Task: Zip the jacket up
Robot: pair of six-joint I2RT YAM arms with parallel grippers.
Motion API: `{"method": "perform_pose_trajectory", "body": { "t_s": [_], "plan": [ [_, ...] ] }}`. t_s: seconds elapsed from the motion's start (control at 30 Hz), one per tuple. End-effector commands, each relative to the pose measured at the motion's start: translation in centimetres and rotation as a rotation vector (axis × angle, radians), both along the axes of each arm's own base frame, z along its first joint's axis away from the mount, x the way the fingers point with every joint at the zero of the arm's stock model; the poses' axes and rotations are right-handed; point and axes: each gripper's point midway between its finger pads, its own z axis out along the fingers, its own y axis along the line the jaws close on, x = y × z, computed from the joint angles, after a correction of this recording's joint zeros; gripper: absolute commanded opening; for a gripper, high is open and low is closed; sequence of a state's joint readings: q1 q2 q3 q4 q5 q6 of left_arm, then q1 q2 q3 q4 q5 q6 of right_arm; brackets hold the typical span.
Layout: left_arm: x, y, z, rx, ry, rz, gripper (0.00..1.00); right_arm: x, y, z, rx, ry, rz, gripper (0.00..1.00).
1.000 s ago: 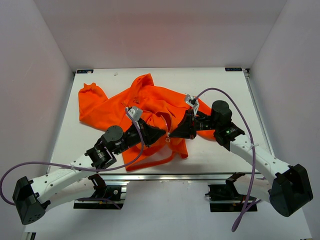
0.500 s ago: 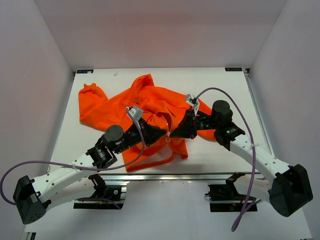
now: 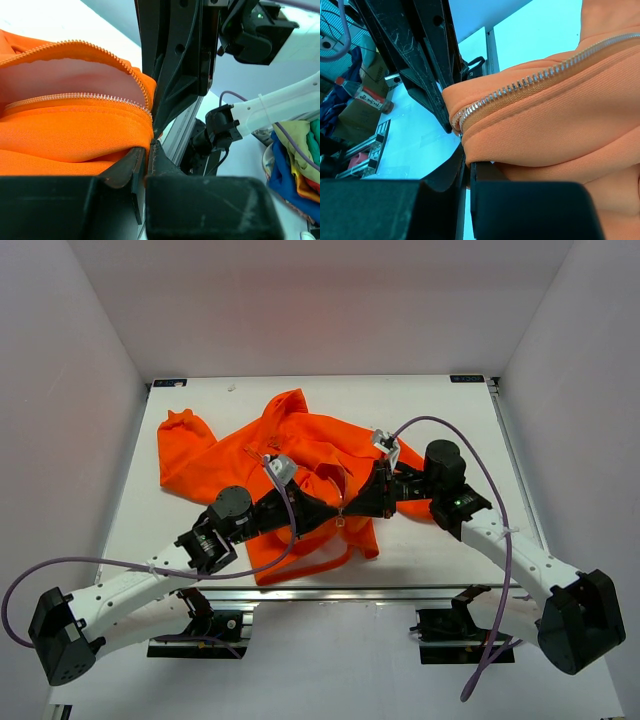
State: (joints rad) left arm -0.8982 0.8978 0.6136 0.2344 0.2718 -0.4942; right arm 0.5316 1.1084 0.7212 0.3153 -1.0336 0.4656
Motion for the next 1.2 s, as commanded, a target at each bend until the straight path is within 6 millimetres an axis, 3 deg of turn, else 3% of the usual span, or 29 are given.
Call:
{"method": "perform_pose_trajectory", "body": {
  "t_s": [0.0, 0.3, 0.63, 0.77, 0.9, 1.03, 1.17],
  "plan": [
    [-3.3, -0.9, -1.3, 0.054, 0.049, -0.169, 0.00, 0.9, 0.0, 4.3, 0.092, -0.179, -0.038, 0.00],
    [-3.1, -0.1, -3.9, 0.136, 0.127, -0.127, 0.00, 1.3, -0.7, 4.8, 0.096, -0.196, -0.091, 0.00],
    [-3.6, -0.2, -4.8, 0.154, 0.157, -0.151, 0.00, 2.5, -1.3, 5.4, 0.099, -0.186, -0.152, 0.00],
    [-3.1, 0.0, -4.9, 0.154, 0.165, -0.115, 0.00, 2.0, -1.1, 4.9, 0.093, -0.160, -0.097, 0.00],
    [-1.3, 0.0, -4.4, 0.122, 0.173, -0.011, 0.00, 2.3, -1.0, 2.4, 0.031, -0.049, -0.104, 0.00],
    [-1.4, -1.1, -3.9, 0.061, 0.199, -0.044, 0.00, 3.1, -1.0, -1.7, -0.044, 0.085, -0.171, 0.02],
    [-1.6, -1.9, -5.9, 0.097, 0.272, -0.073, 0.00, 3.6, -0.9, -3.7, -0.096, 0.176, -0.189, 0.13]
  ]
}}
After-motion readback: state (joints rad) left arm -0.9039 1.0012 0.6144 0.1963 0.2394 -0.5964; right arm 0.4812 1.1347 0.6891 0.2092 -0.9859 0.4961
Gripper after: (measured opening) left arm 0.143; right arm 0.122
